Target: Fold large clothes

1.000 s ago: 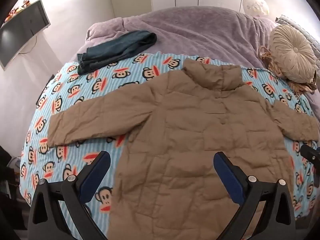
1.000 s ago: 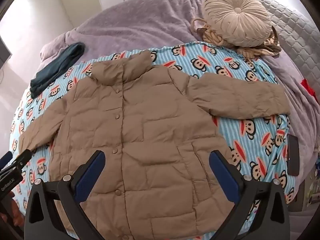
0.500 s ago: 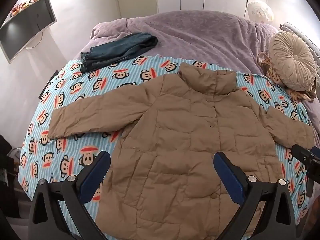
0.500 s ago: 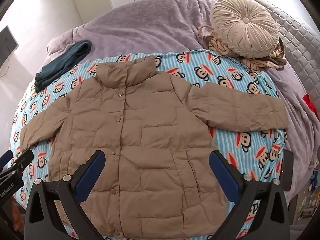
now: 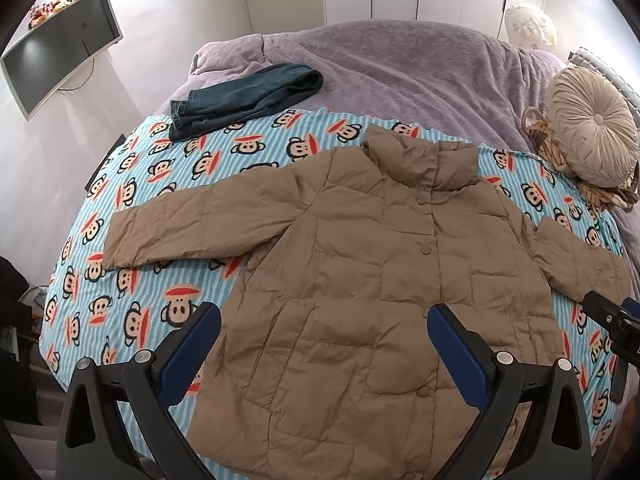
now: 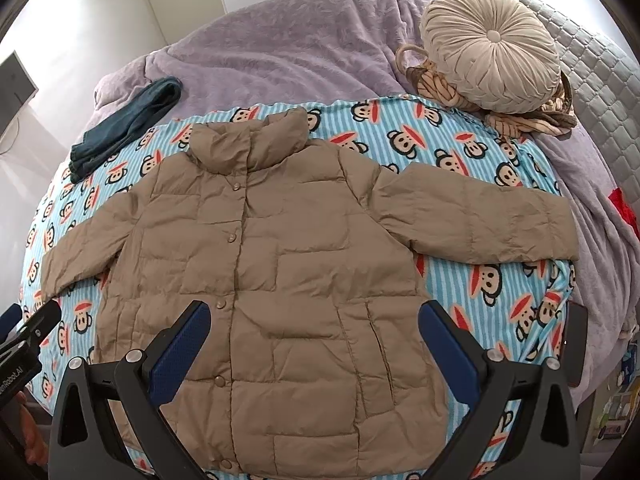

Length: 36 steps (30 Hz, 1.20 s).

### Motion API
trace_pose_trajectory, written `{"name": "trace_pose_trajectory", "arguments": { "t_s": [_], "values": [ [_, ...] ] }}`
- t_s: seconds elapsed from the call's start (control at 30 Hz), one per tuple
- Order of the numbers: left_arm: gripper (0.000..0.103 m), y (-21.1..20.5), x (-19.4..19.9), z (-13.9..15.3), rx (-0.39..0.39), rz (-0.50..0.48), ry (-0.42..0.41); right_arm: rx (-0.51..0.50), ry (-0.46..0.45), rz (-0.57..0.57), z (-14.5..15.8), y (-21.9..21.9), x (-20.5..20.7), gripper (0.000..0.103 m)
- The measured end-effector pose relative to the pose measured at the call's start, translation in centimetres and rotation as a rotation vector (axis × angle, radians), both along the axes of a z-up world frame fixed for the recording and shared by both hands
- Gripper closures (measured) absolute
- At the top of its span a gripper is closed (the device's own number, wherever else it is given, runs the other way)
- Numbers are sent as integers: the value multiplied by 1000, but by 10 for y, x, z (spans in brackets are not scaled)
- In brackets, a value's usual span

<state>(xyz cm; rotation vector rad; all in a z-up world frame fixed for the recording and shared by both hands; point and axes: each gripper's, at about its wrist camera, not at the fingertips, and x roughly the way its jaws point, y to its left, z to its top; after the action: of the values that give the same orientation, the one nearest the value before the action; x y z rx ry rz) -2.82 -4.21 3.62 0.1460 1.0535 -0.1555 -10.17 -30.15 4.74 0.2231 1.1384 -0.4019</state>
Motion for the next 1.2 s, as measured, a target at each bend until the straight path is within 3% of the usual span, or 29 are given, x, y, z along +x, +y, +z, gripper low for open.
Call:
{"name": "trace_pose_trajectory", "arguments": {
  "t_s": [1.2],
  "values": [
    [0,2,2,-4,0,8,7,2,0,0,-1,2,4,0]
  ]
}}
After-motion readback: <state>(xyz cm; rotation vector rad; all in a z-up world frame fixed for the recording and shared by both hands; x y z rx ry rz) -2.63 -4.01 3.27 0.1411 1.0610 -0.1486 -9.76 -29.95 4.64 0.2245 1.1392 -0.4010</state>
